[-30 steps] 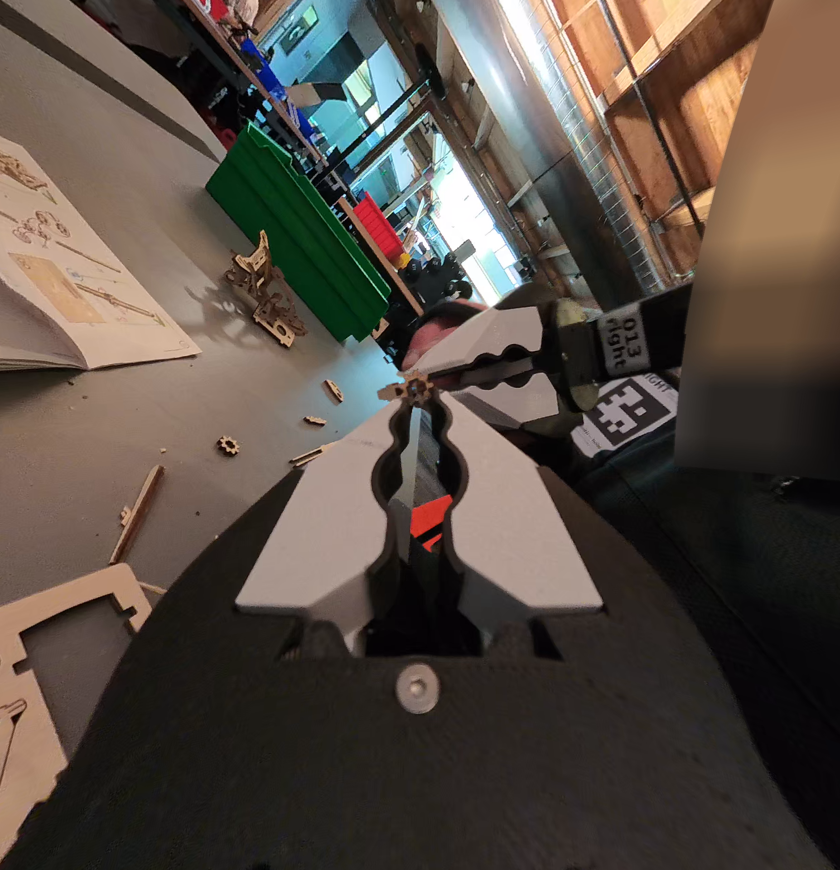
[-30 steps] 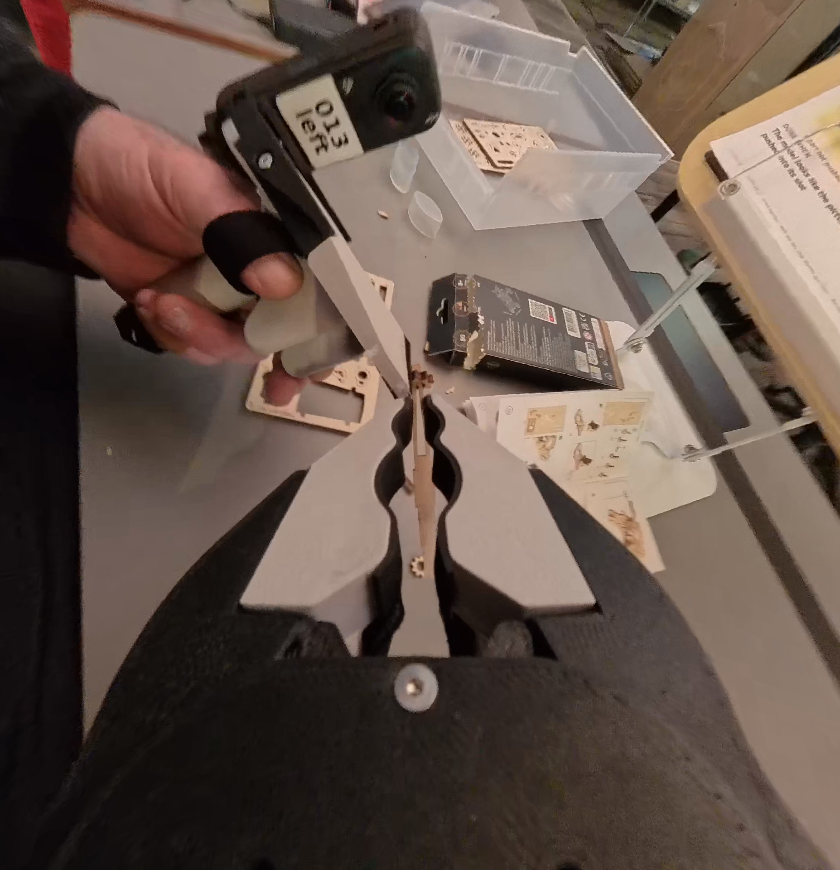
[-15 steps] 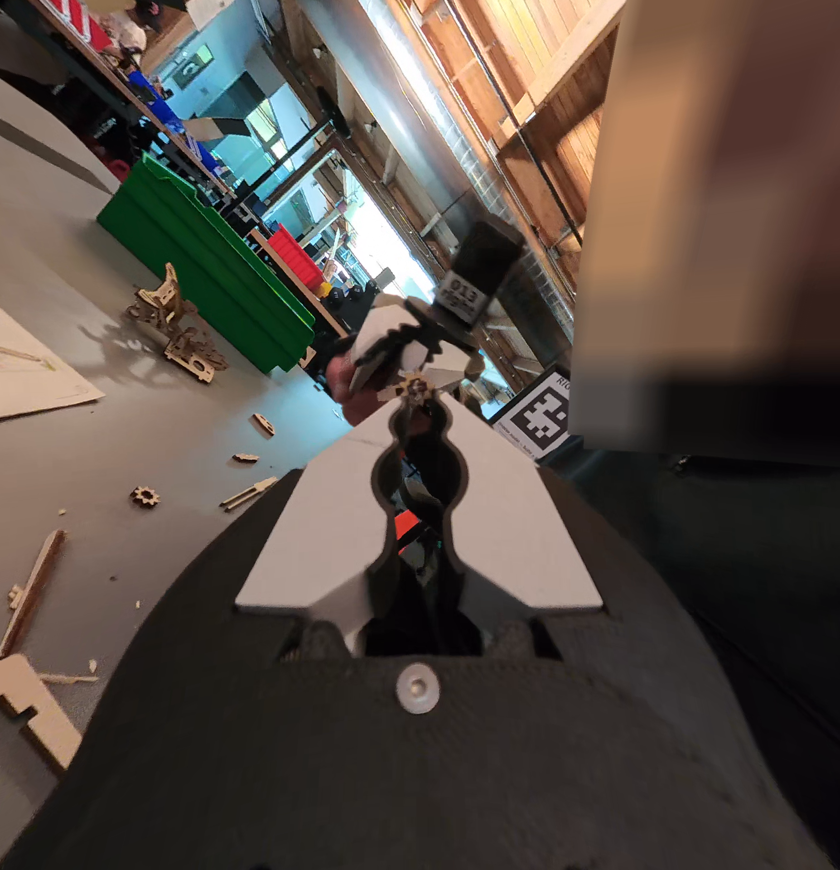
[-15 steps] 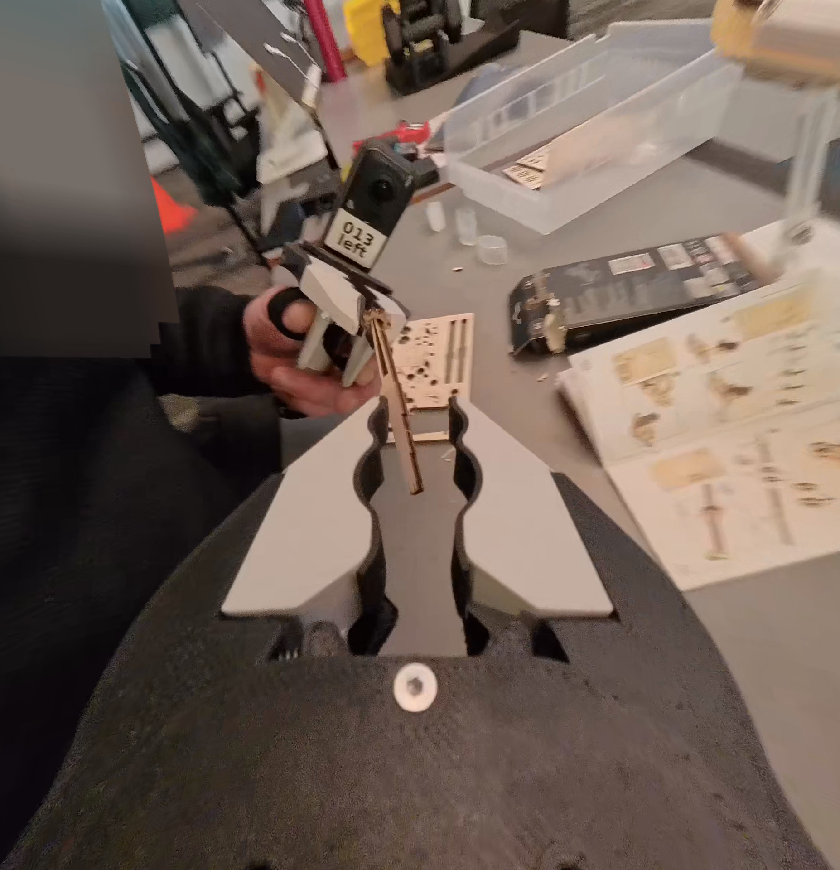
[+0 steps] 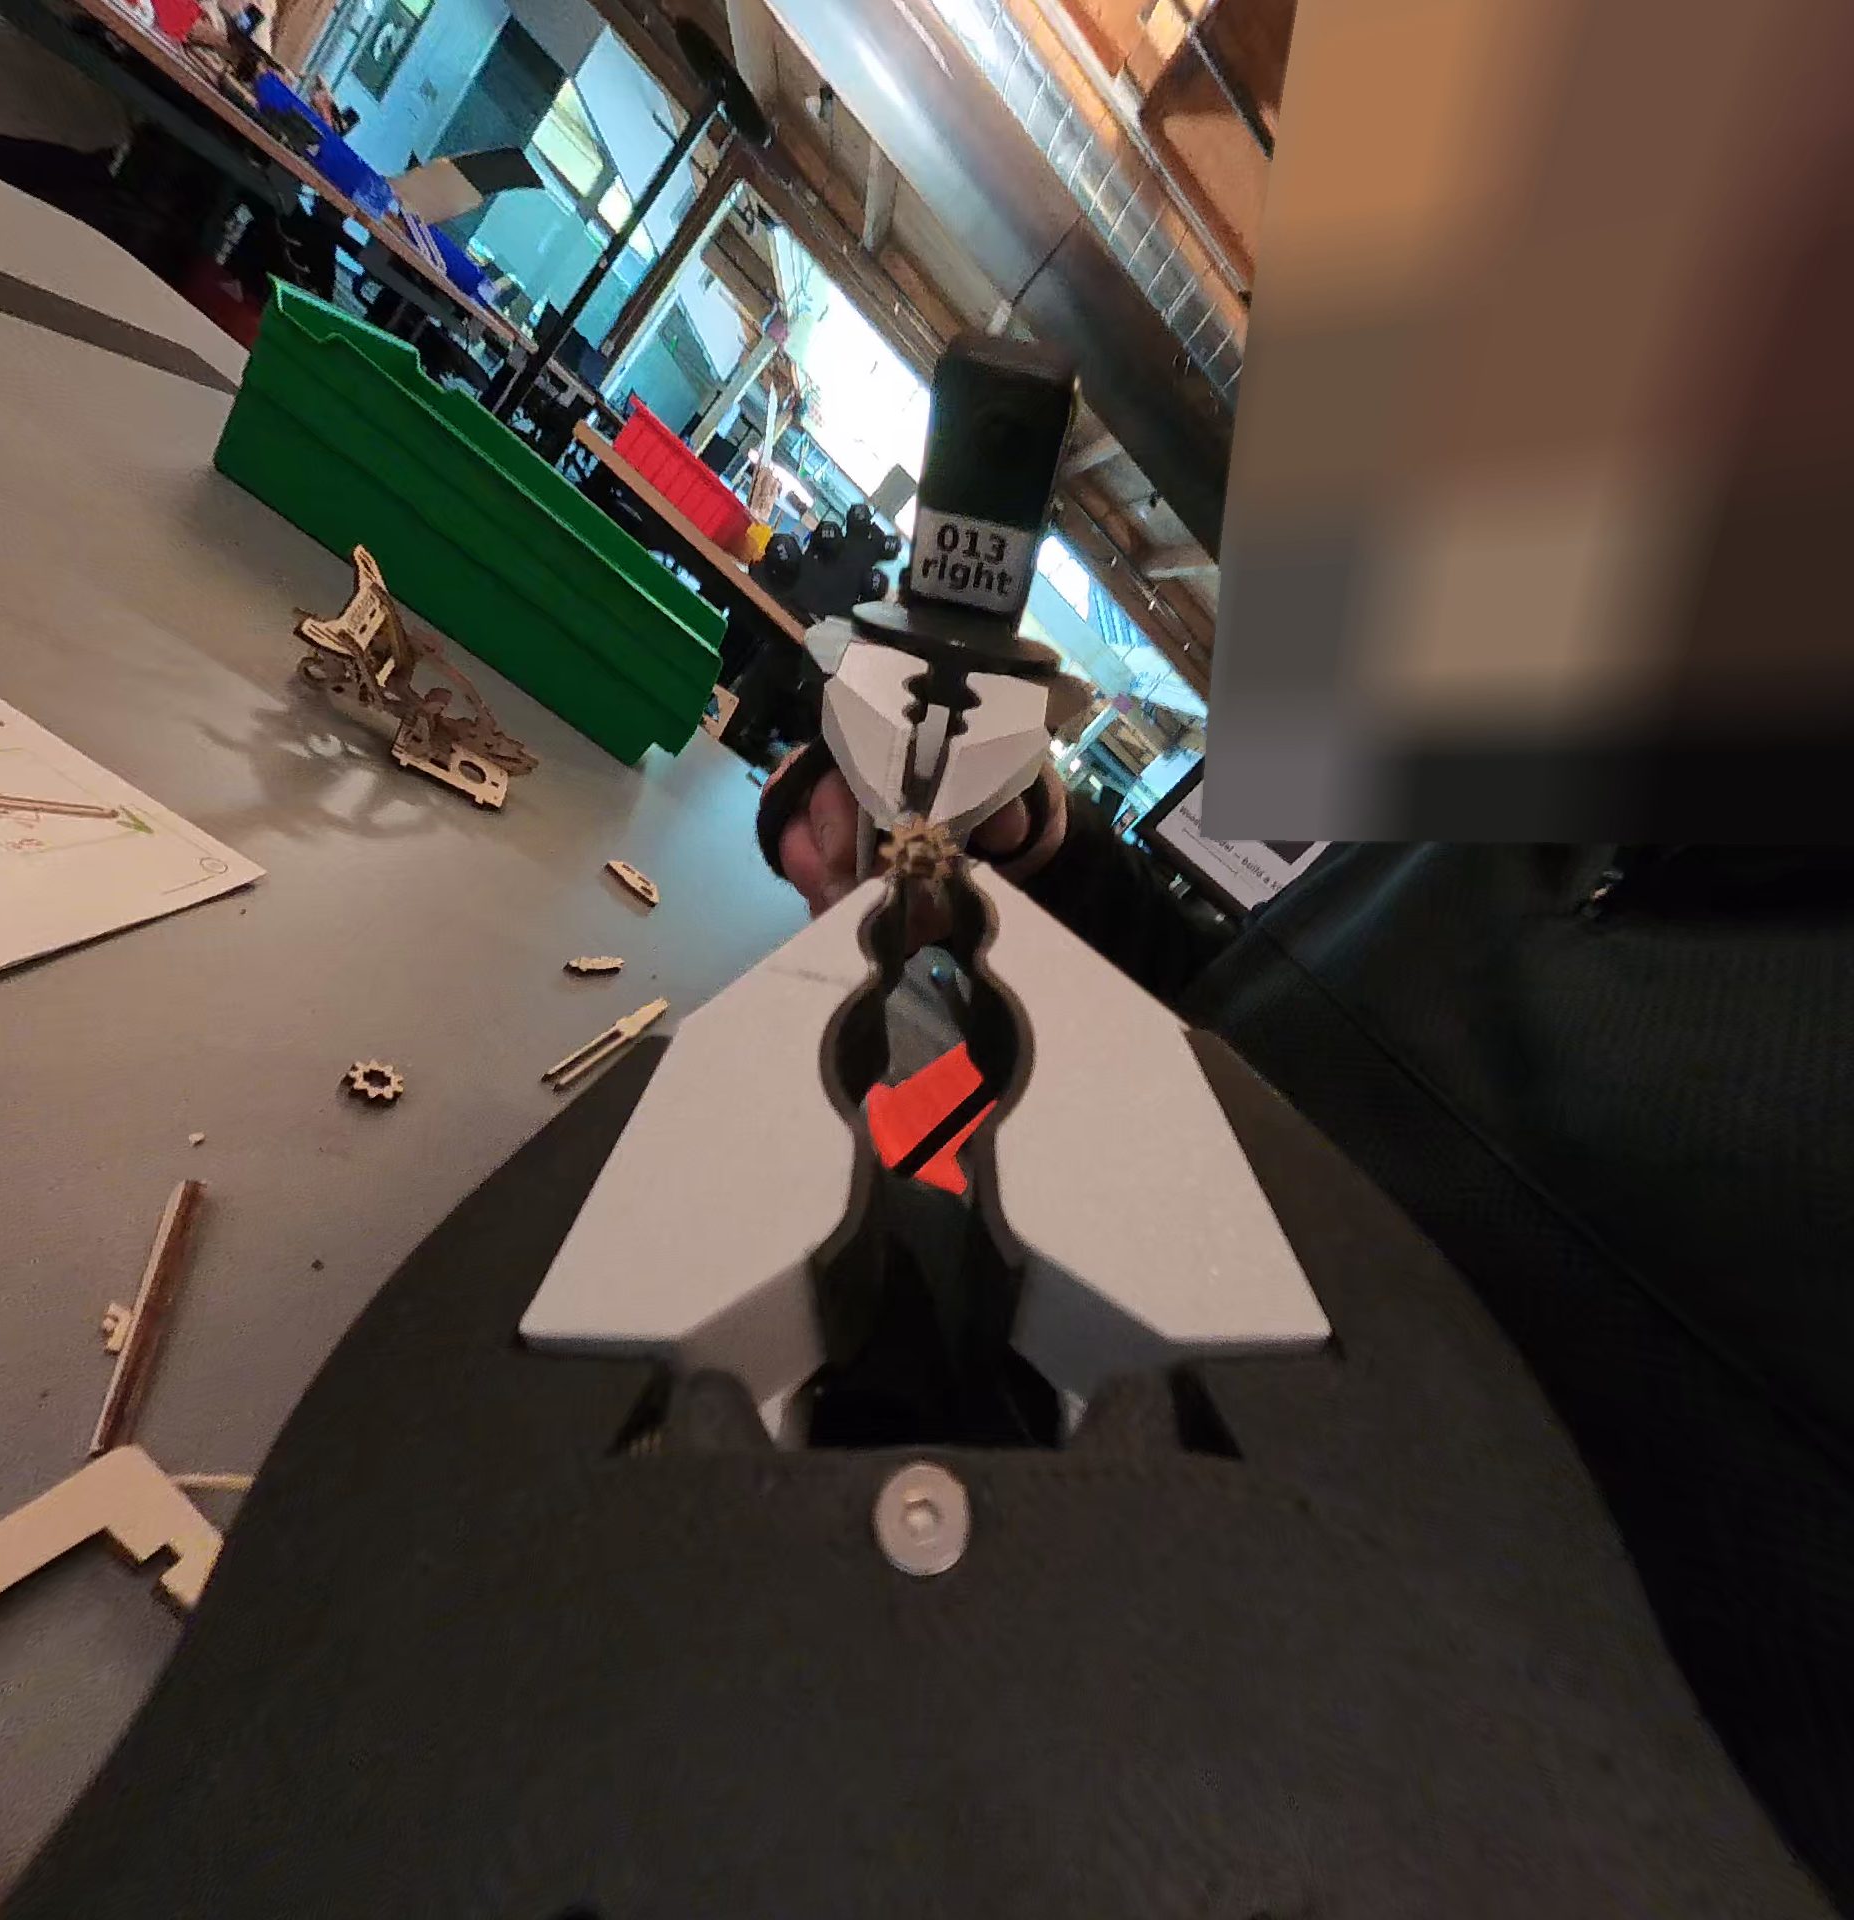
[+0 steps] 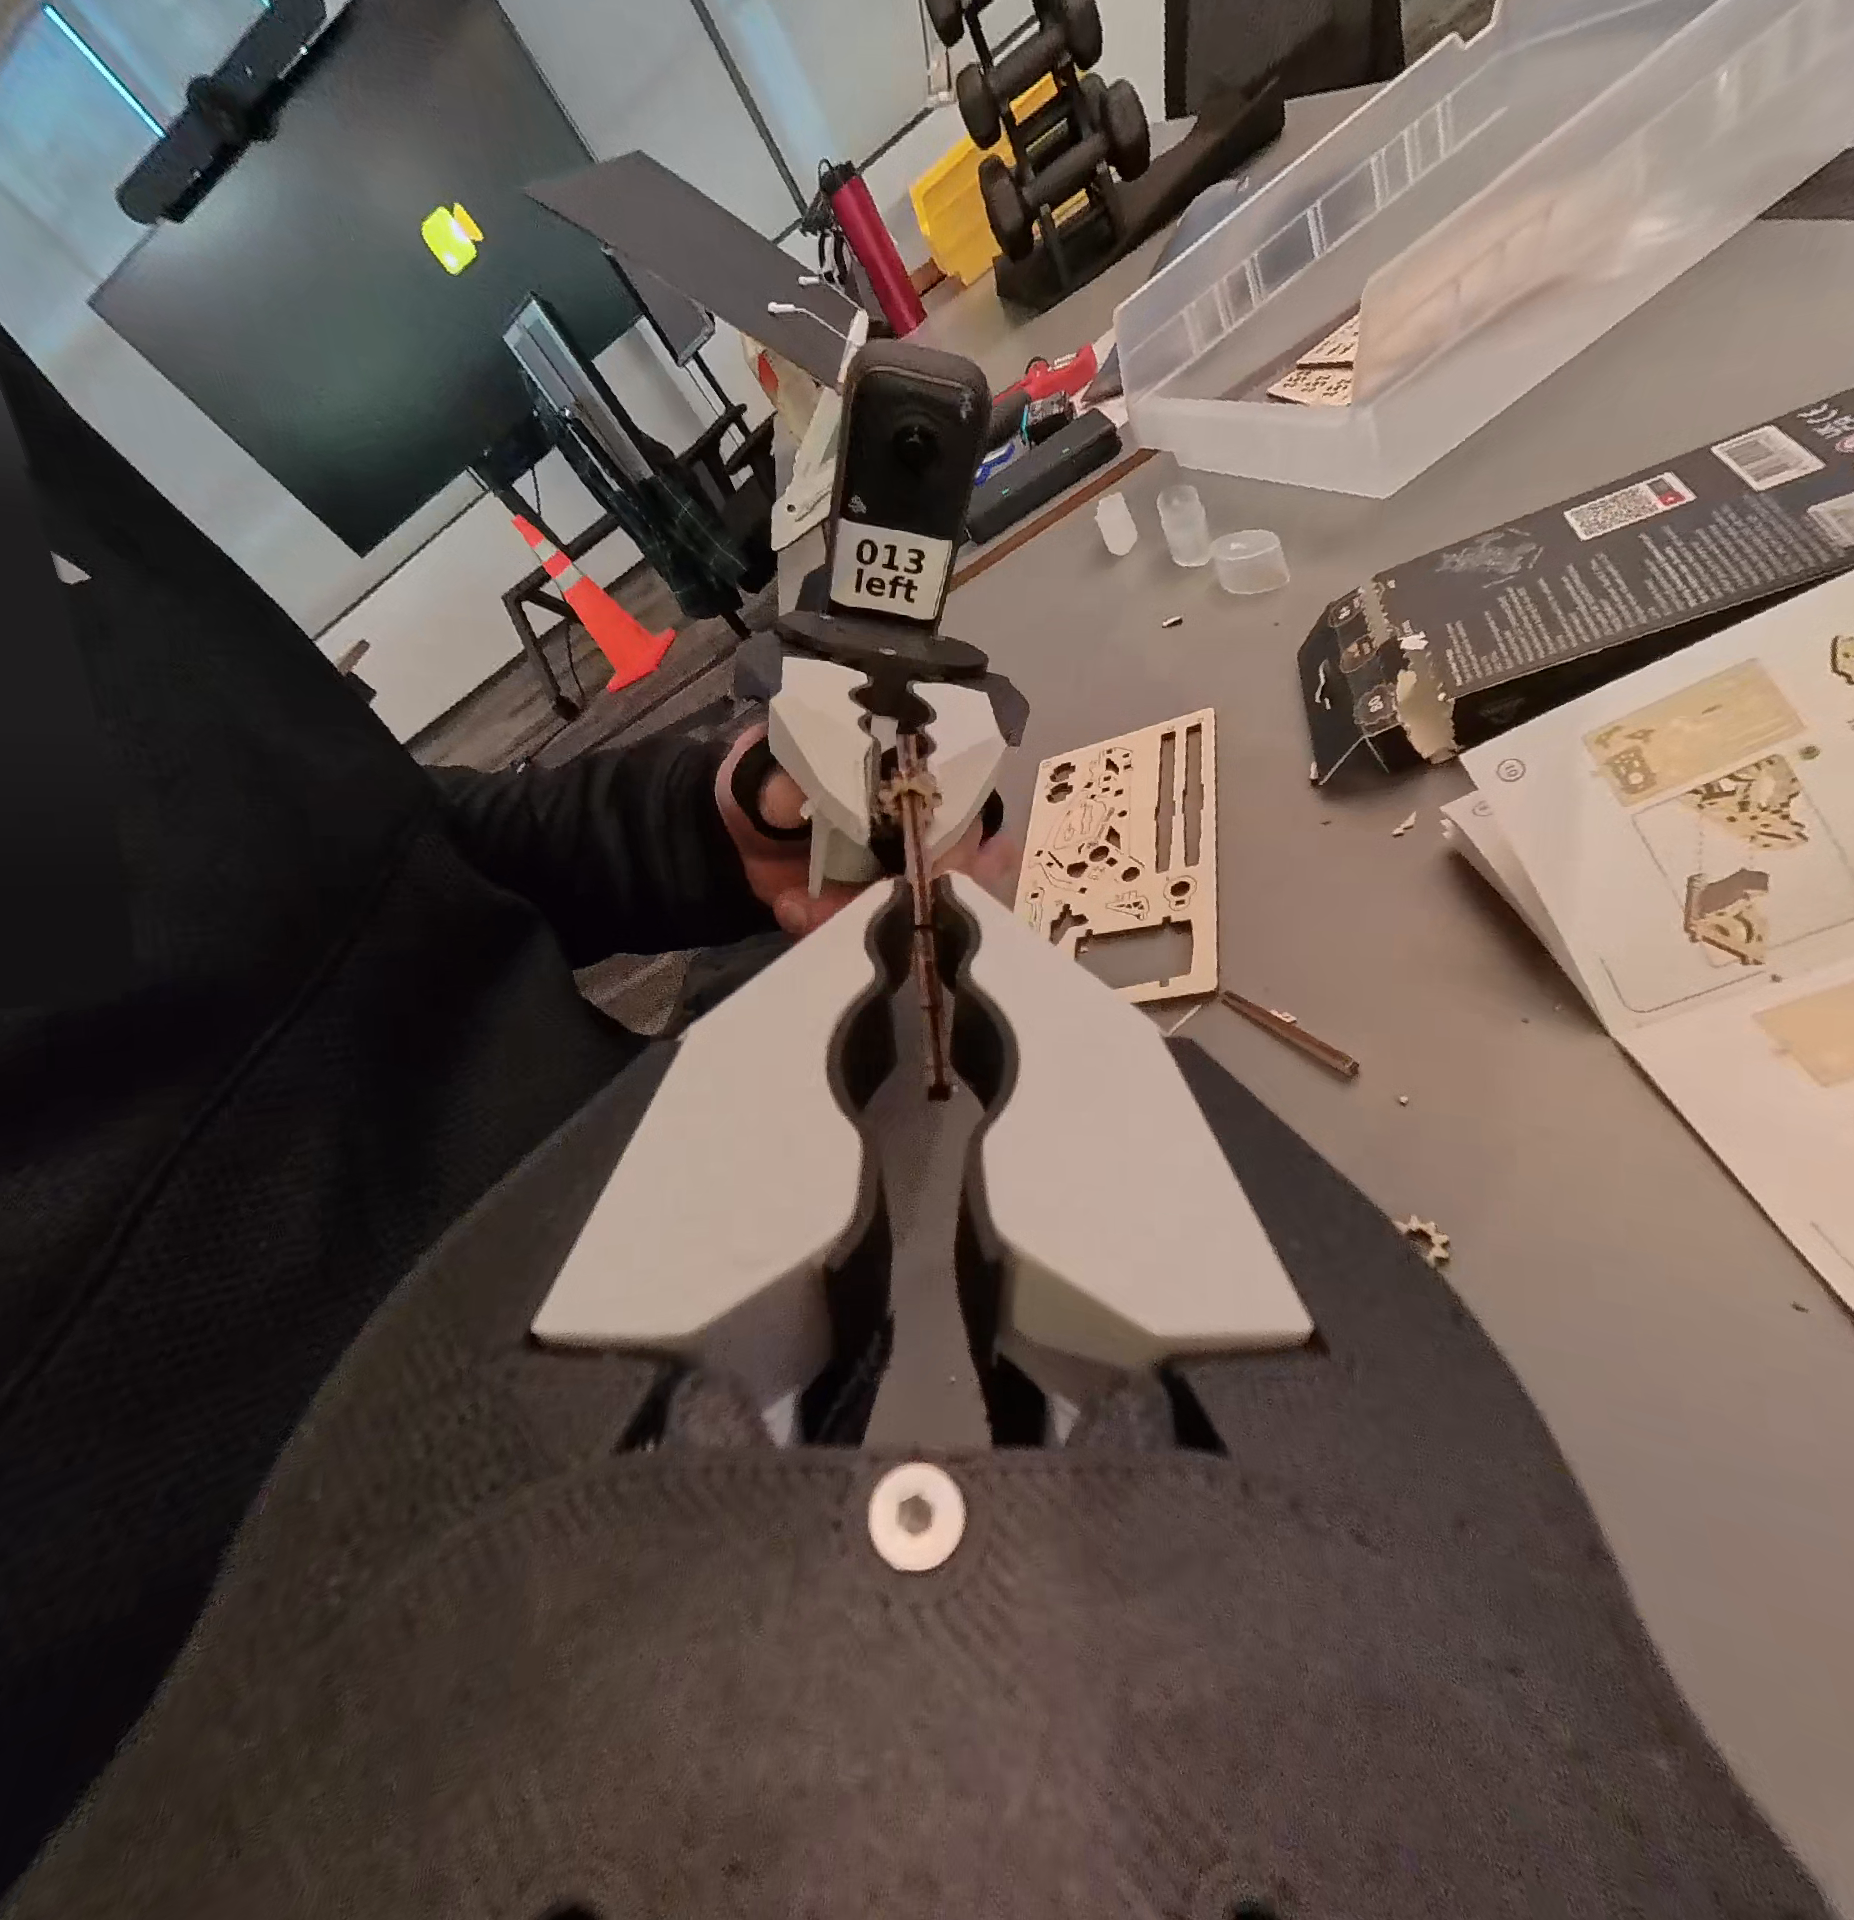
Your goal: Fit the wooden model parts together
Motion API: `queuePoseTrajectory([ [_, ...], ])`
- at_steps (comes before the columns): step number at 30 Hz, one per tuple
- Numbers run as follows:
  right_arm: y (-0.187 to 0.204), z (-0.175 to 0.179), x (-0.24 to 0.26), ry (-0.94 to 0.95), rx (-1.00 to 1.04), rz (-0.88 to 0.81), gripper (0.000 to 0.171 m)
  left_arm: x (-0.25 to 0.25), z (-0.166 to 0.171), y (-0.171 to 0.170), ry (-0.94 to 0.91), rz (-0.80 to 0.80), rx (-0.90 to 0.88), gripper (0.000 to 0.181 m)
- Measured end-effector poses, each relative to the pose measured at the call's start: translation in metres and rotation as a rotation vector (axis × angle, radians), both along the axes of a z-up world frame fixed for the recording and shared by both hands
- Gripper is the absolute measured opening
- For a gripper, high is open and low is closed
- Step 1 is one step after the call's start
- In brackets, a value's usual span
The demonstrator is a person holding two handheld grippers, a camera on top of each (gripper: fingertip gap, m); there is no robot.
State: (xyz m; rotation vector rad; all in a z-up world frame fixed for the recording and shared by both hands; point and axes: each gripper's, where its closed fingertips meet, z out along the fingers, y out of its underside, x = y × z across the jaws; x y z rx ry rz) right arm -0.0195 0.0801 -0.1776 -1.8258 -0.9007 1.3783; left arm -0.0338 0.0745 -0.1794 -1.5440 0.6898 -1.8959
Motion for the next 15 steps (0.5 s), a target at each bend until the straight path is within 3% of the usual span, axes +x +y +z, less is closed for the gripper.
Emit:
queuePoseTrajectory([
  [6, -0.001, 0.000, 0.003, 0.040, 0.008, -0.015, 0.001, 0.001, -0.003, 0.003, 0.065, 0.038, 0.082, 0.009],
  [10, -0.001, 0.004, 0.007, 0.028, 0.055, -0.024, 0.001, -0.004, 0.001, 0.012, 0.052, 0.110, 0.107, 0.031],
  [15, -0.006, 0.005, 0.005, 0.024, 0.060, -0.011, 0.001, 0.003, 0.011, 0.005, 0.036, 0.090, 0.149, 0.016],
])
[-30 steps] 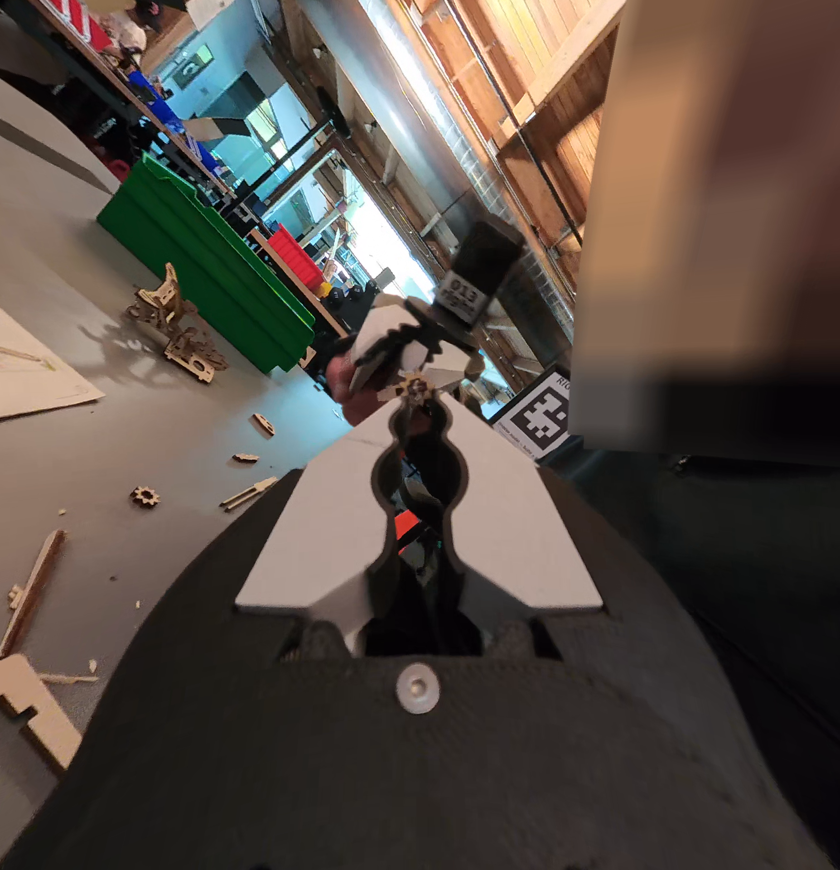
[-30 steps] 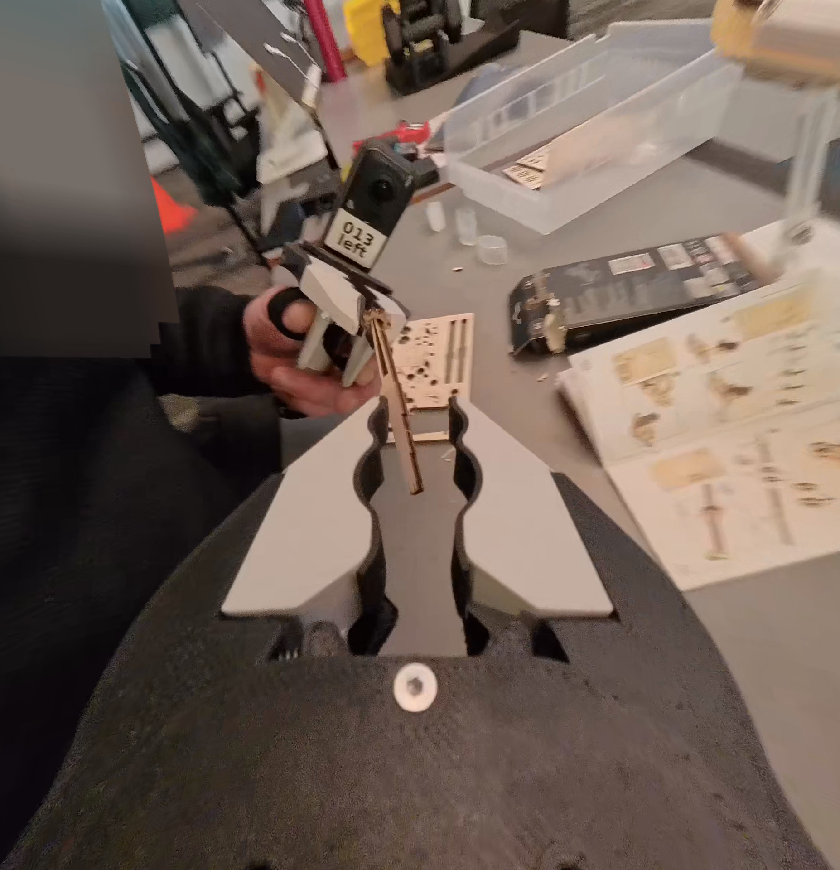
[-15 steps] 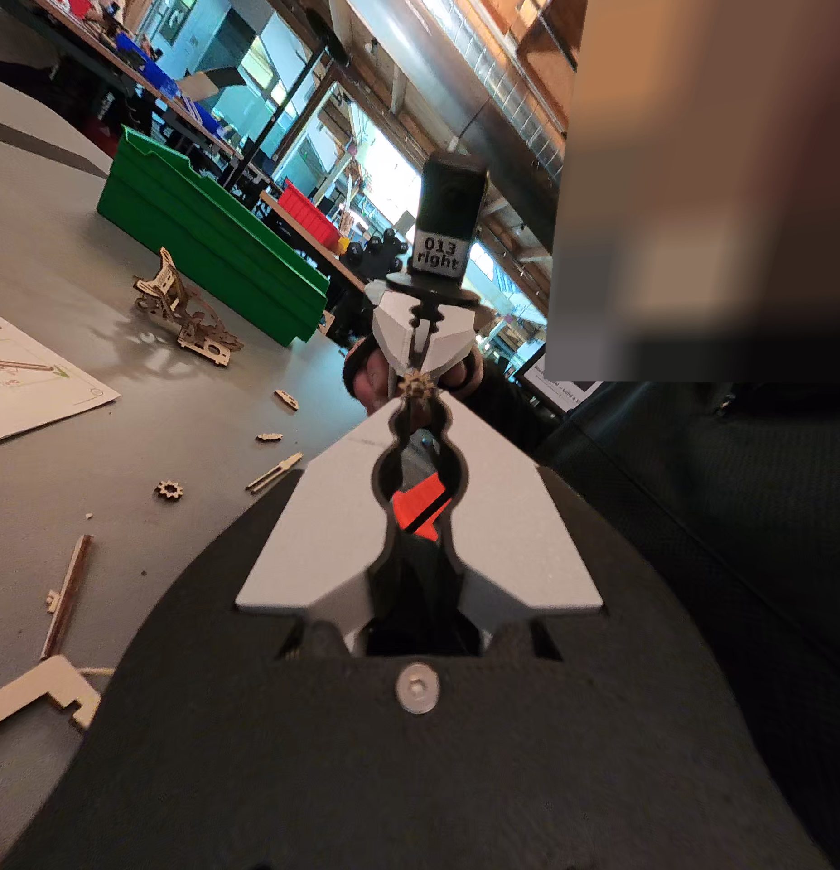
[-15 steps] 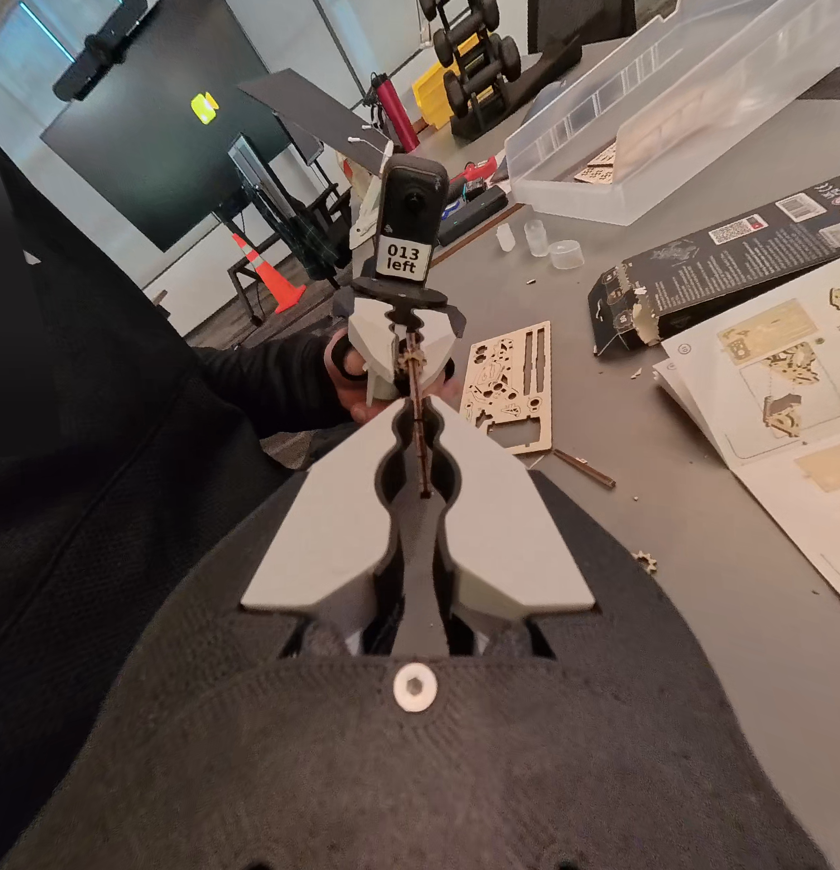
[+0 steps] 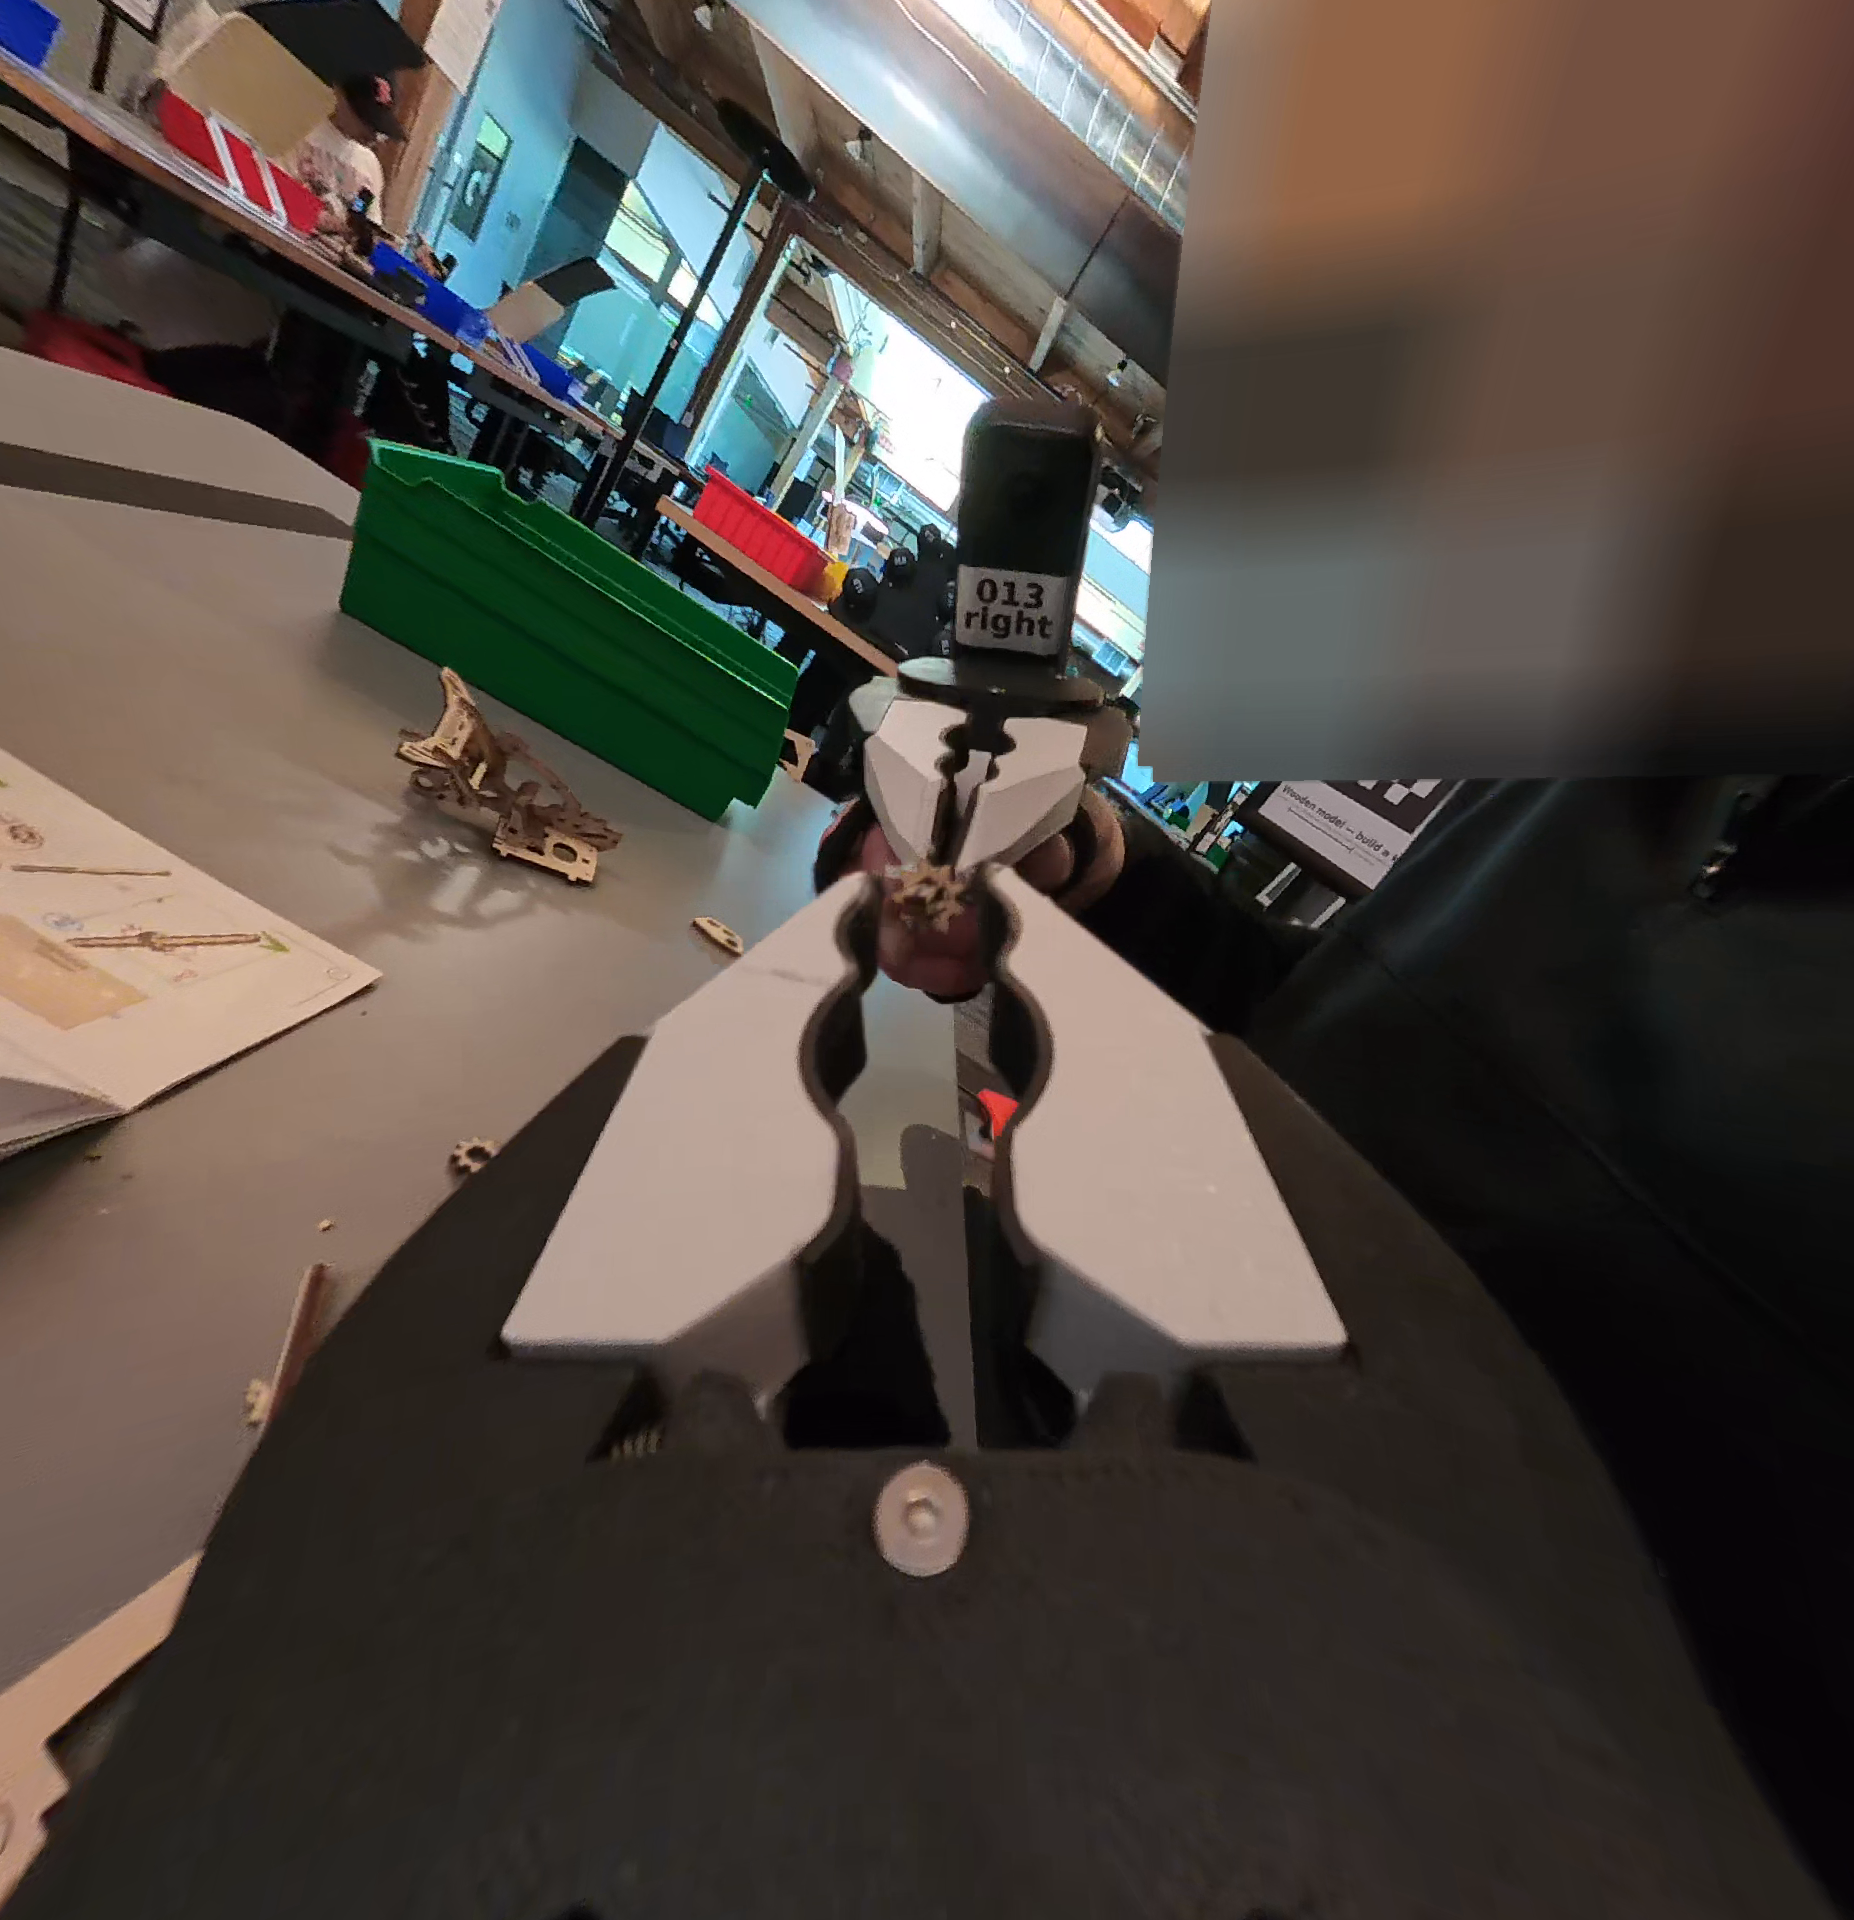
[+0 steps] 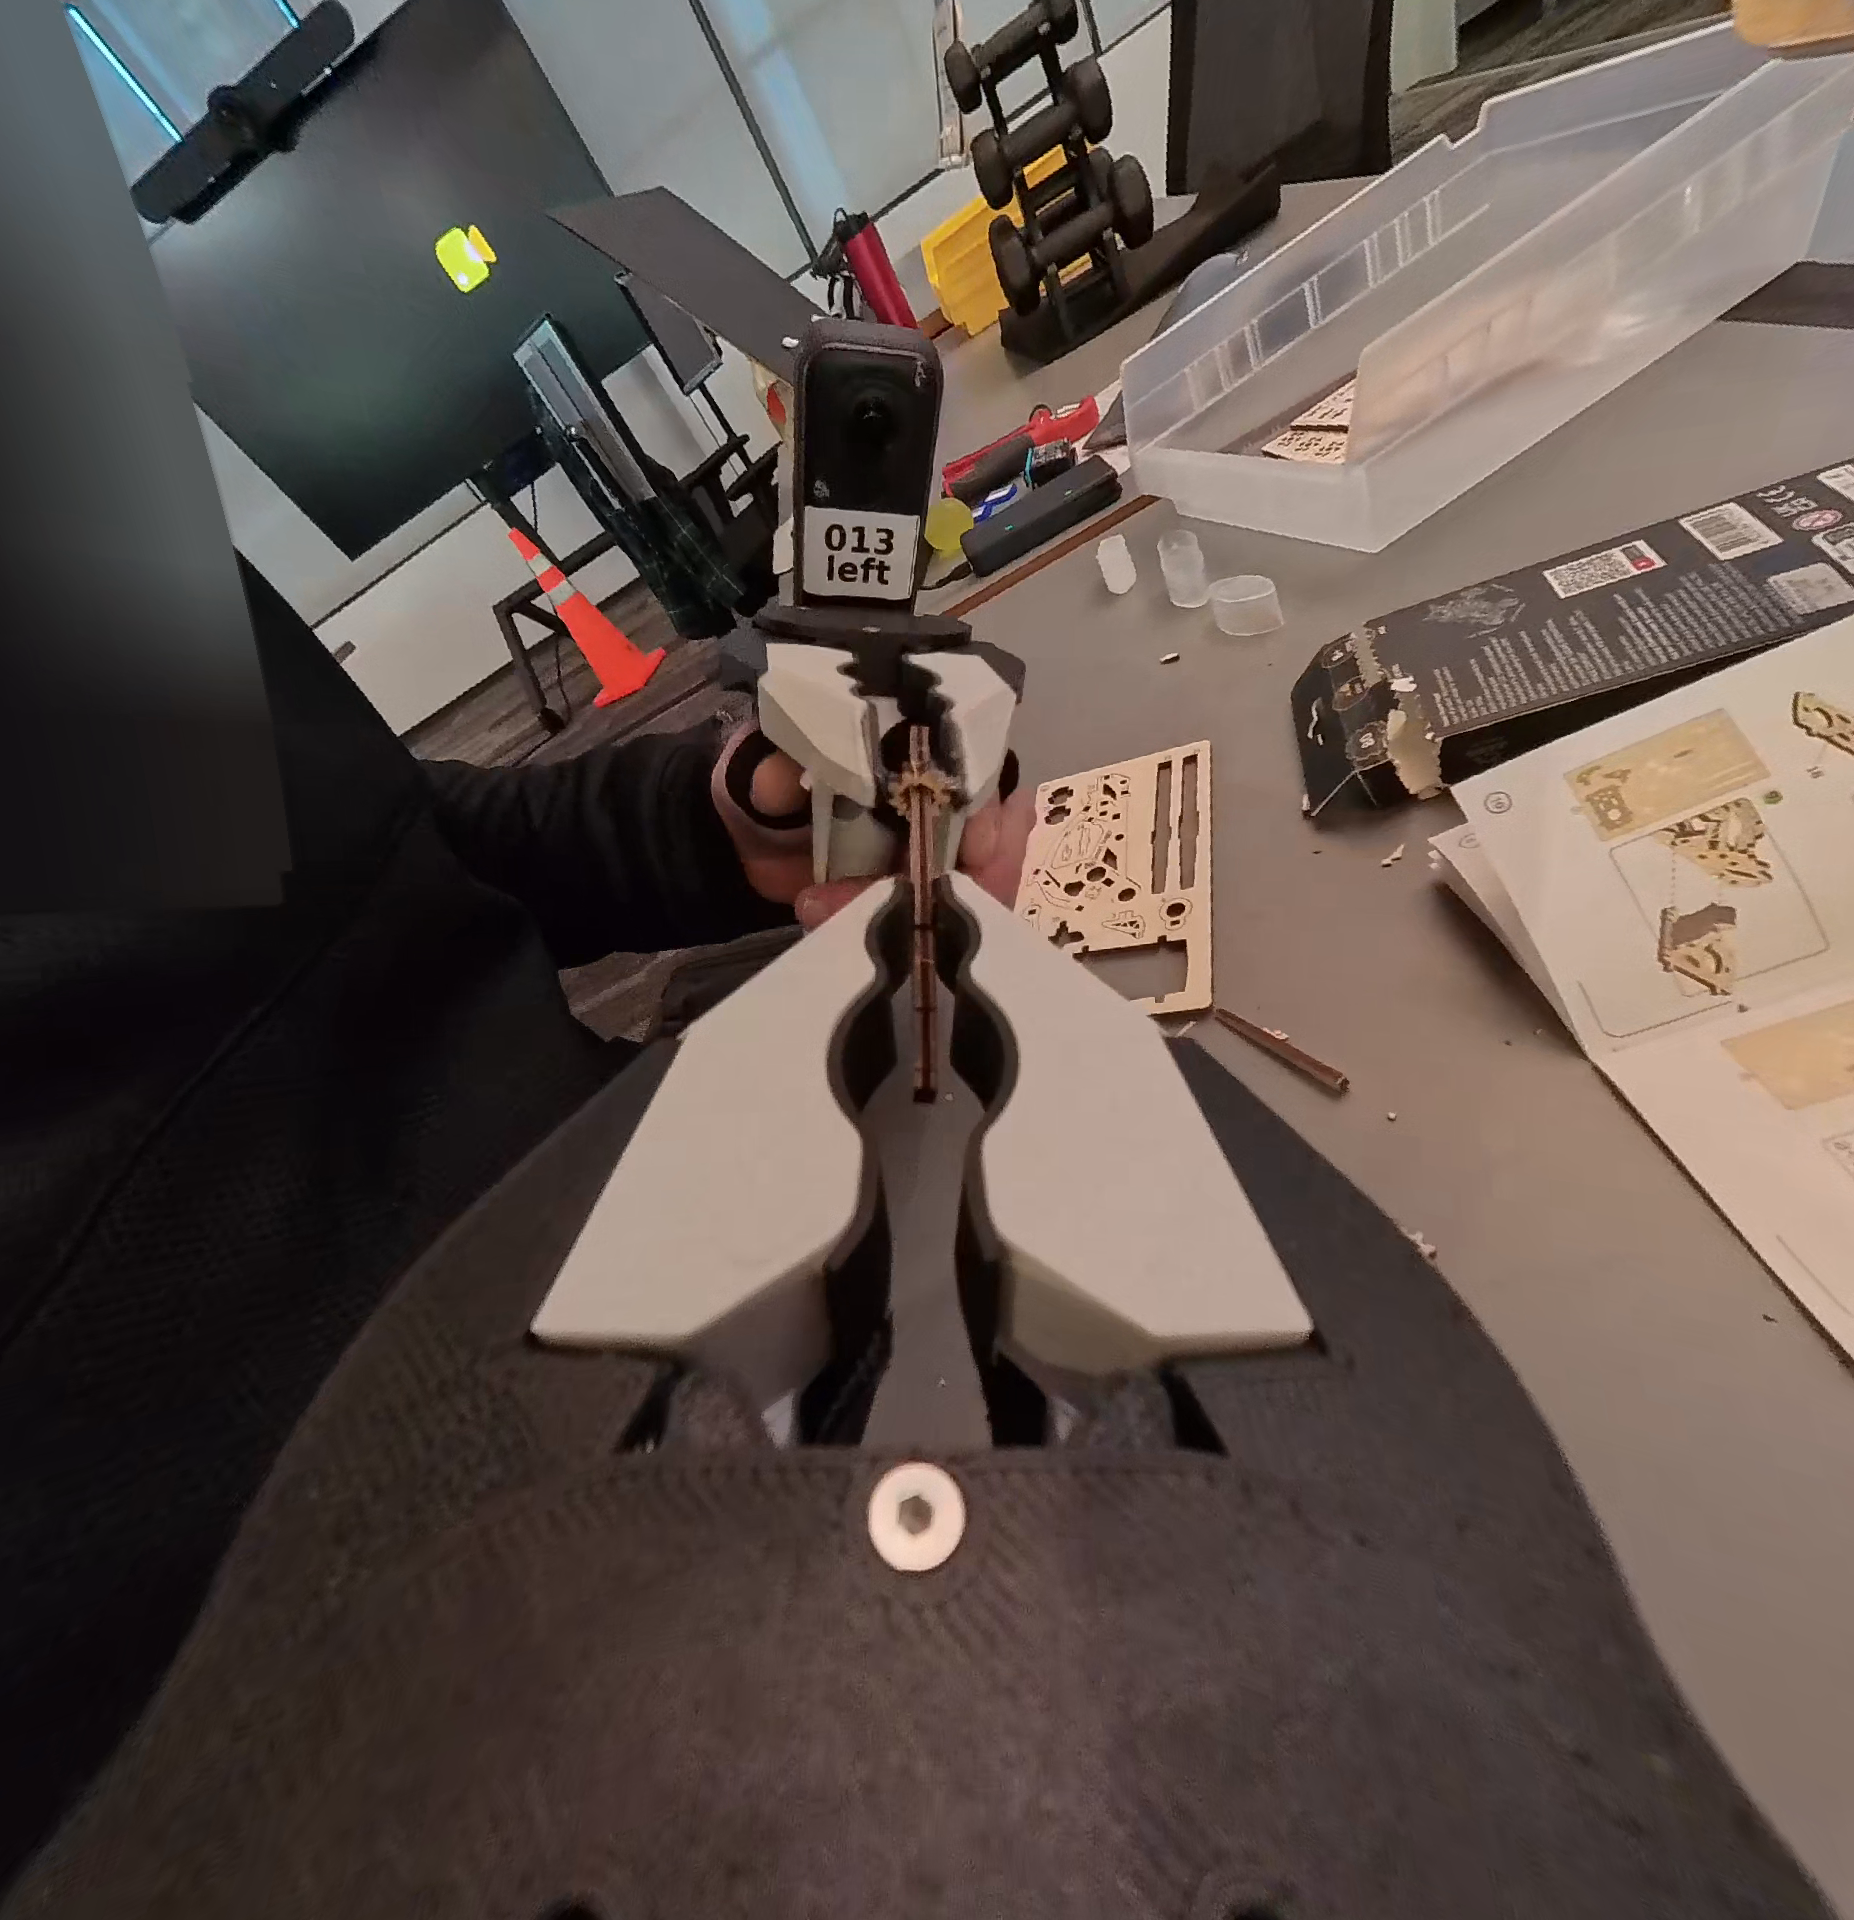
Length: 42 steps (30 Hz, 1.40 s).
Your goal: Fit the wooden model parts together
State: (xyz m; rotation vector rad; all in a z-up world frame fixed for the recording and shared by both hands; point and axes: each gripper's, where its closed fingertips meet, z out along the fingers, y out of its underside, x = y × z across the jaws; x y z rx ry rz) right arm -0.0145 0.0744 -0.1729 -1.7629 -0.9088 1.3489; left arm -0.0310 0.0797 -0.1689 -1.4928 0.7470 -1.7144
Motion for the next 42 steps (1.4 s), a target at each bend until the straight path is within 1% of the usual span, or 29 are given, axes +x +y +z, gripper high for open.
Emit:
queuePoseTrajectory([
  [1, -0.001, 0.000, -0.001, 0.001, 0.001, 0.004, 0.001, 0.002, 0.000, -0.002, 0.006, -0.003, 0.008, 0.013],
  [8, -0.005, 0.007, 0.001, 0.031, -0.004, 0.008, 0.001, 0.005, 0.009, -0.006, -0.022, 0.006, 0.037, 0.012],
  [12, -0.006, 0.006, 0.001, 0.041, -0.020, 0.009, 0.001, 0.007, 0.007, -0.009, 0.011, 0.007, 0.076, 0.012],
  [16, -0.010, -0.002, -0.006, 0.008, -0.025, 0.026, 0.000, 0.007, 0.007, -0.009, 0.015, 0.021, 0.093, 0.012],
  [17, -0.015, -0.009, -0.011, -0.014, -0.028, 0.051, 0.000, 0.011, 0.007, -0.012, 0.030, 0.014, 0.114, 0.012],
  [19, -0.027, -0.013, -0.025, -0.012, -0.037, 0.092, 0.000, 0.024, 0.003, -0.028, 0.067, -0.056, 0.140, 0.012],
  [22, -0.021, -0.010, -0.018, -0.003, -0.029, 0.058, 0.000, 0.018, 0.011, -0.022, 0.000, -0.011, 0.102, 0.012],
  [24, -0.015, -0.003, -0.010, 0.044, -0.046, 0.025, 0.000, 0.010, 0.007, -0.015, 0.016, 0.009, 0.090, 0.012],
  [27, -0.006, -0.003, -0.004, 0.024, -0.022, -0.017, 0.000, 0.006, 0.011, -0.011, -0.035, 0.020, 0.048, 0.011],
  [30, -0.003, -0.015, 0.003, -0.053, 0.006, -0.047, 0.000, 0.009, 0.001, -0.008, 0.016, 0.036, 0.052, 0.012],
  [34, -0.011, -0.028, -0.006, -0.047, -0.083, -0.029, 0.028, 0.007, 0.006, 0.004, -0.078, 0.097, -0.037, 0.011],
  [35, -0.014, -0.031, -0.011, -0.045, -0.096, -0.020, 0.029, 0.009, 0.009, 0.003, -0.115, 0.085, -0.067, 0.012],
  [36, -0.015, -0.032, -0.016, -0.037, -0.109, -0.020, 0.027, 0.011, 0.009, 0.003, -0.131, 0.089, -0.089, 0.012],
  [37, -0.016, -0.030, -0.021, -0.009, -0.127, -0.015, 0.022, 0.013, 0.008, 0.003, -0.134, 0.108, -0.092, 0.011],
  [39, -0.014, -0.022, -0.026, 0.076, -0.165, -0.016, 0.005, 0.018, 0.008, -0.001, -0.142, 0.097, -0.094, 0.012],
  [40, -0.015, -0.021, -0.027, 0.087, -0.165, -0.003, 0.001, 0.020, 0.009, -0.003, -0.142, 0.105, -0.090, 0.012],
  [42, -0.018, -0.021, -0.028, 0.062, -0.143, 0.020, 0.001, 0.021, 0.009, -0.006, -0.142, 0.106, -0.093, 0.012],
])
